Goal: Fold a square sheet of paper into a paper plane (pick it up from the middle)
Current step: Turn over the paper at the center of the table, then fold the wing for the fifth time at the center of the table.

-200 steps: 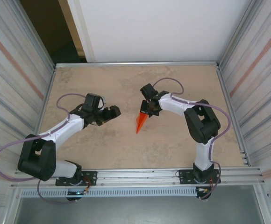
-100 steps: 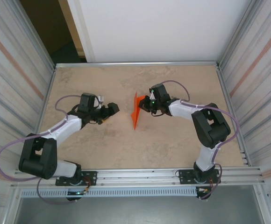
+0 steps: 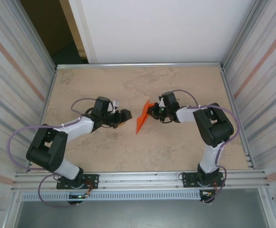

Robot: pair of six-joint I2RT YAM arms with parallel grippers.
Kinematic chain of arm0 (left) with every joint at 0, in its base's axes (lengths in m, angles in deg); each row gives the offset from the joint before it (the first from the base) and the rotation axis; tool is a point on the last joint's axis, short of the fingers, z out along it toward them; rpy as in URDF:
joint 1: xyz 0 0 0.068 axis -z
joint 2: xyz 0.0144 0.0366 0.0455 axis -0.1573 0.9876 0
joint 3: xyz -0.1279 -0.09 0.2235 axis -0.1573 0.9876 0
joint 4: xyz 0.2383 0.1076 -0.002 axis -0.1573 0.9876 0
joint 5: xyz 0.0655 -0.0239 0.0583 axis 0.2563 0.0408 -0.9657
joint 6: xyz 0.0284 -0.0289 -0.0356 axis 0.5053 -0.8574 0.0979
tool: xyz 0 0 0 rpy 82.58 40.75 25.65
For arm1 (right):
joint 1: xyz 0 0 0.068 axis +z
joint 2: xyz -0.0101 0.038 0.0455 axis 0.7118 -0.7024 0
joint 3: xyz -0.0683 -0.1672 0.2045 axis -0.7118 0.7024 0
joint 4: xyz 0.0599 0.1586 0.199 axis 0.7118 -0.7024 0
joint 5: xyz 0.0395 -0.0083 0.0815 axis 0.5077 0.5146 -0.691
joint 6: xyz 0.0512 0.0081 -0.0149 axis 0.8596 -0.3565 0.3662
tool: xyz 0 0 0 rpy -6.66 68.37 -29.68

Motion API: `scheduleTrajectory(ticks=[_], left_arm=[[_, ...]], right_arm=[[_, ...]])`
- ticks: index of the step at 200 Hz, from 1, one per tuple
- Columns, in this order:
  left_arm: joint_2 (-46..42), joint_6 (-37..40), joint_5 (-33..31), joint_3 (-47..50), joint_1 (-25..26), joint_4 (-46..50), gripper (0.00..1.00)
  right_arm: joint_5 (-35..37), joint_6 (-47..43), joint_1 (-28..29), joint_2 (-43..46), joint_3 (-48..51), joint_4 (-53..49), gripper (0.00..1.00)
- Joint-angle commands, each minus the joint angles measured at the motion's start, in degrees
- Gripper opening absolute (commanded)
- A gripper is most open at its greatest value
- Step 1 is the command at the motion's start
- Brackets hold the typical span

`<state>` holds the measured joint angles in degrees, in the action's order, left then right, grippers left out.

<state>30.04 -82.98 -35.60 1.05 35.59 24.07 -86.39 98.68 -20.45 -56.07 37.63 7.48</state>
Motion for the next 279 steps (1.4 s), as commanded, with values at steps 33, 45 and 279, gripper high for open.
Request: scheduleTrajectory(ticks=[33, 45, 279], left_arm=[[6.4, -2.8, 1.6, -3.8, 5.5, -5.1, 0.44], [7.3, -2.6, 1.2, -5.0, 6.2, -5.1, 0.42], [21.1, -1.8, -9.2, -16.3, 10.7, 2.2, 0.18]], right_arm=[[2.3, -0.3, -2.2, 3.8, 4.1, 0.8, 0.27], [3.7, -0.5, -2.7, 6.2, 5.2, -0.6, 0.33], [5.8, -1.3, -2.9, 19.0, 12.2, -9.9, 0.59]])
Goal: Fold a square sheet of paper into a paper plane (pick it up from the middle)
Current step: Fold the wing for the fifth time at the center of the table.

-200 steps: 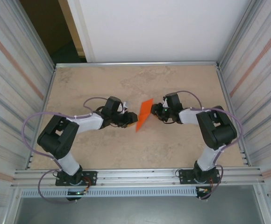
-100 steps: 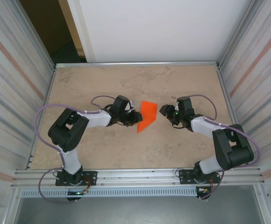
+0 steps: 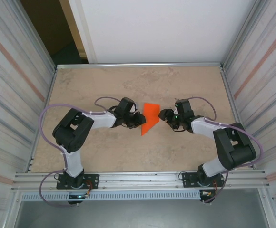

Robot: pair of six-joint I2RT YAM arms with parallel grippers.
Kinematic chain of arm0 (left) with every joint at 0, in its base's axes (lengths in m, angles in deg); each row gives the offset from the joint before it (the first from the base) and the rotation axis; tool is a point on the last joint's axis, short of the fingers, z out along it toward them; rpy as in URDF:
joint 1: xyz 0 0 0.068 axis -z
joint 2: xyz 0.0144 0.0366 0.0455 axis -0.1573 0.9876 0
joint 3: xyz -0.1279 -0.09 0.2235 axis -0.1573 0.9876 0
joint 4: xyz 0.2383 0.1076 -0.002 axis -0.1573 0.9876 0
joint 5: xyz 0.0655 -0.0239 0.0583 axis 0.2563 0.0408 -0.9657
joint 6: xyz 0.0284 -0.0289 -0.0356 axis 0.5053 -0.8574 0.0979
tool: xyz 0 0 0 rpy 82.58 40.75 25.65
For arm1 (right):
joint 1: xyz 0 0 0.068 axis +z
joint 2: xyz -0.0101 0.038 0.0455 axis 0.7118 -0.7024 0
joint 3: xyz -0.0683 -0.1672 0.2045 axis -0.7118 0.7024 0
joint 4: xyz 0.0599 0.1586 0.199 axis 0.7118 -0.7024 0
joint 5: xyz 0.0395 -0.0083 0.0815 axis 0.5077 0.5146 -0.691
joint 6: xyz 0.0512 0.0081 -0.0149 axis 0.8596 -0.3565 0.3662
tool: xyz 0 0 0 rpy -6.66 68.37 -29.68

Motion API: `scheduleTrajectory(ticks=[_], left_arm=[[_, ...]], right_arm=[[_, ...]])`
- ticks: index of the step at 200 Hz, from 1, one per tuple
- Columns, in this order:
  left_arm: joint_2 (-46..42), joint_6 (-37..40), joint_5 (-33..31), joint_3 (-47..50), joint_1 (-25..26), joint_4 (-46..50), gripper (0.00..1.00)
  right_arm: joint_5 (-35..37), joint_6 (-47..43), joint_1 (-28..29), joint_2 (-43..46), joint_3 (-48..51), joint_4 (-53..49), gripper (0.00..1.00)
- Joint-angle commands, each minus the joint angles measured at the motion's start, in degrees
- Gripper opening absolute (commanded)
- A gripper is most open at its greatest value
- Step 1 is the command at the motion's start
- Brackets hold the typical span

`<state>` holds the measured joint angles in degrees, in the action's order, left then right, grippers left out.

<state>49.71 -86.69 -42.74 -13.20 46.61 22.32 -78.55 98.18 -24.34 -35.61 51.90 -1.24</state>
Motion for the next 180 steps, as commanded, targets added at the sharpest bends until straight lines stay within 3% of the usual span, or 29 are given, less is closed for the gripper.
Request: scheduleTrajectory(ticks=[1, 56, 120, 180], left_arm=[[1.5, 1.9, -2.1, -2.1, -0.4, 4.3, 0.18], [3.2, 1.5, -2.8, -2.6, -1.4, 8.7, 0.17], [4.3, -3.7, 2.8, 2.1, -4.0, 1.9, 0.18], [4.6, -3.9, 3.3, 3.0, -4.6, 1.6, 0.18]], right_arm=[[-2.1, -0.8, 0.9, -1.5, -2.1, -1.2, 0.59], [-4.9, 0.3, 1.3, -5.1, -4.6, -1.7, 0.59], [-3.4, 0.2, 2.9, -11.9, -12.1, -10.6, 0.59], [-3.4, 0.7, 4.5, -14.3, -14.6, -10.8, 0.56]])
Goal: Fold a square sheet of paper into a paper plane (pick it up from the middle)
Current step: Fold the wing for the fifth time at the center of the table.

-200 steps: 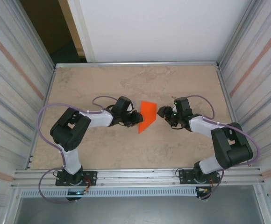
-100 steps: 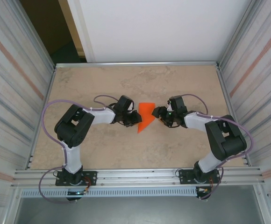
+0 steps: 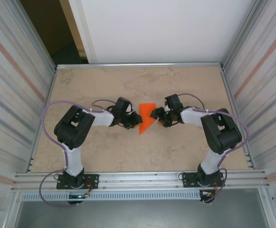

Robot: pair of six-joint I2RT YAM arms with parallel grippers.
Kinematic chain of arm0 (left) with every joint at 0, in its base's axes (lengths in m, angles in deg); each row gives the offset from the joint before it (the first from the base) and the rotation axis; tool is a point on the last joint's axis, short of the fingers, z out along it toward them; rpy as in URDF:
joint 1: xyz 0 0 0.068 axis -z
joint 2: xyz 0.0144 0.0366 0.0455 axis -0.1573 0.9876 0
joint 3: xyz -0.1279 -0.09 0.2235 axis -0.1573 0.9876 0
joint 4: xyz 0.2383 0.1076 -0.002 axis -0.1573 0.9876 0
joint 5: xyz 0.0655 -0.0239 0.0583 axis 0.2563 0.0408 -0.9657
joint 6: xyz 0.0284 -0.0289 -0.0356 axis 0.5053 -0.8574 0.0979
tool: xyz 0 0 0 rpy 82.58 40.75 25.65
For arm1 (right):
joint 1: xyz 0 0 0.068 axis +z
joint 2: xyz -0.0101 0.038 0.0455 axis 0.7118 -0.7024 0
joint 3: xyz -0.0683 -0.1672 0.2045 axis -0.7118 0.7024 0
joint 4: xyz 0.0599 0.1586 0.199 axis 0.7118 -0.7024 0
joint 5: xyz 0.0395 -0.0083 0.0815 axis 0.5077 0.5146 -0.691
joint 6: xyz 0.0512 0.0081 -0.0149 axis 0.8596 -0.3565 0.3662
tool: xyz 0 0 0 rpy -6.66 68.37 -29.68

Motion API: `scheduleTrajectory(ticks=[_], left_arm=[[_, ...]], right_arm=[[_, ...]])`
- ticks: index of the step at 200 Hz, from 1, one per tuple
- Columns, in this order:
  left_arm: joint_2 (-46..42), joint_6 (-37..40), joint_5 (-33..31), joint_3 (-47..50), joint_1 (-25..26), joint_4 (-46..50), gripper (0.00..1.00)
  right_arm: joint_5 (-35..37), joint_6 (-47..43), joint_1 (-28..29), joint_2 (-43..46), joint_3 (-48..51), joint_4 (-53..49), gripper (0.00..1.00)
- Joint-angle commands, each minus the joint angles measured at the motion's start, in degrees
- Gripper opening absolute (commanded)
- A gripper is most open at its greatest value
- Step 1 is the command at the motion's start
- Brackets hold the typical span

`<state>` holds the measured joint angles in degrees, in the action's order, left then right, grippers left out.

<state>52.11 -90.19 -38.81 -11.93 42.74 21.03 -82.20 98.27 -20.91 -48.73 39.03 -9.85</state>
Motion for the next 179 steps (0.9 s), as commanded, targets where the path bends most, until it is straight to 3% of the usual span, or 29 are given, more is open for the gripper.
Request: scheduleTrajectory(ticks=[1, 82, 179], left_arm=[[2.2, -0.5, -0.6, 1.7, -0.7, 2.9, 0.18], [2.5, -0.5, 0.0, 2.1, -0.8, 2.5, 0.18], [2.9, 0.2, 0.2, 2.3, -1.3, 3.0, 0.18]], right_arm=[[0.3, 0.7, 1.1, -1.2, -1.7, -2.1, 0.56], [0.1, 2.9, 2.3, -2.9, -3.2, 1.9, 0.49], [-3.8, -1.9, -0.5, -4.6, -4.3, 3.9, 0.27]])
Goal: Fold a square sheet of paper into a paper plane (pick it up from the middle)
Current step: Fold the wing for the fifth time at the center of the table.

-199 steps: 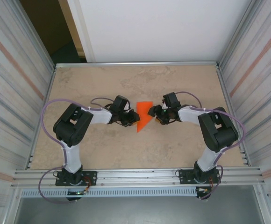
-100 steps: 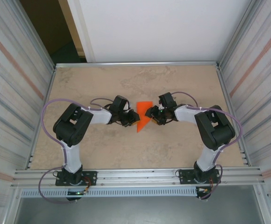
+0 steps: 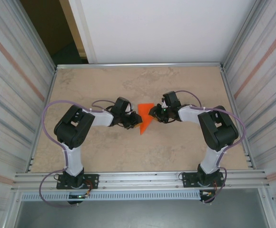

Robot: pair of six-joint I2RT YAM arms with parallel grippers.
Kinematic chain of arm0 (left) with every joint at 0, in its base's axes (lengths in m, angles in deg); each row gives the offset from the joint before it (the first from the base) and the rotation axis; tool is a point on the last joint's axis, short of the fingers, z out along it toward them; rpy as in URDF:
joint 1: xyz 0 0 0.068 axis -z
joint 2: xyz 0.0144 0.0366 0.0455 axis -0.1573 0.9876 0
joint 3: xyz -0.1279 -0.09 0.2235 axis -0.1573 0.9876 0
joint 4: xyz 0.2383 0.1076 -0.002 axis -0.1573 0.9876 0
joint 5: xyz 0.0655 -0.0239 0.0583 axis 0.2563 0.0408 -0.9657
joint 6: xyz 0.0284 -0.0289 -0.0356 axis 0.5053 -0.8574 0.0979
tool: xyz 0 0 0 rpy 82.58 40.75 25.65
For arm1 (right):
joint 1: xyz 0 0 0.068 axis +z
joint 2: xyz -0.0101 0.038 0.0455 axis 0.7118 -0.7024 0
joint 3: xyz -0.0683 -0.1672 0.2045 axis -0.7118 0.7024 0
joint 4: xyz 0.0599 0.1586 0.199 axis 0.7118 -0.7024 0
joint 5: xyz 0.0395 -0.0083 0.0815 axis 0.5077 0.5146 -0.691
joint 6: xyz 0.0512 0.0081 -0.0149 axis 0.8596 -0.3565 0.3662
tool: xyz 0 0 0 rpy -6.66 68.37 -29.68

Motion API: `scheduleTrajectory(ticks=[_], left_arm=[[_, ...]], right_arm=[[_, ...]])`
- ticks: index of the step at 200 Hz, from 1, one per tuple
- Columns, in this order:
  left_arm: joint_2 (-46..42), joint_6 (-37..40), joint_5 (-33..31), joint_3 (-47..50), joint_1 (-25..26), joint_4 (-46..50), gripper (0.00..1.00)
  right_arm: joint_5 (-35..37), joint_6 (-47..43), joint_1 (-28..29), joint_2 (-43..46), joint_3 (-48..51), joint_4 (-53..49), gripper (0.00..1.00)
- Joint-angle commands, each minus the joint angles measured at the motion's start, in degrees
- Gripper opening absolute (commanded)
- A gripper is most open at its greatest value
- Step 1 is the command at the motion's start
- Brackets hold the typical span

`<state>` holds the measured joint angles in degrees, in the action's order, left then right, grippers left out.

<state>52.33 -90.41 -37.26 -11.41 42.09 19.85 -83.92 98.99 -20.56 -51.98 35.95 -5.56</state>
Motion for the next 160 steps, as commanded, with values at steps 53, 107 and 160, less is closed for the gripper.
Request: scheduleTrajectory(ticks=[53, 107, 160], left_arm=[[0.9, 2.2, -0.8, 0.8, -1.1, 5.0, 0.18], [-9.5, 10.3, -4.5, 0.3, -0.3, 6.6, 0.28], [-15.0, 26.2, -13.7, 0.0, 6.3, 8.6, 0.4]], right_arm=[[-2.9, -4.1, -1.4, -0.7, -1.5, -1.6, 0.03], [5.8, 0.6, -0.9, 5.7, 1.6, -4.3, 0.01], [15.8, 8.3, 1.2, 10.5, 3.3, -9.1, 0.01]])
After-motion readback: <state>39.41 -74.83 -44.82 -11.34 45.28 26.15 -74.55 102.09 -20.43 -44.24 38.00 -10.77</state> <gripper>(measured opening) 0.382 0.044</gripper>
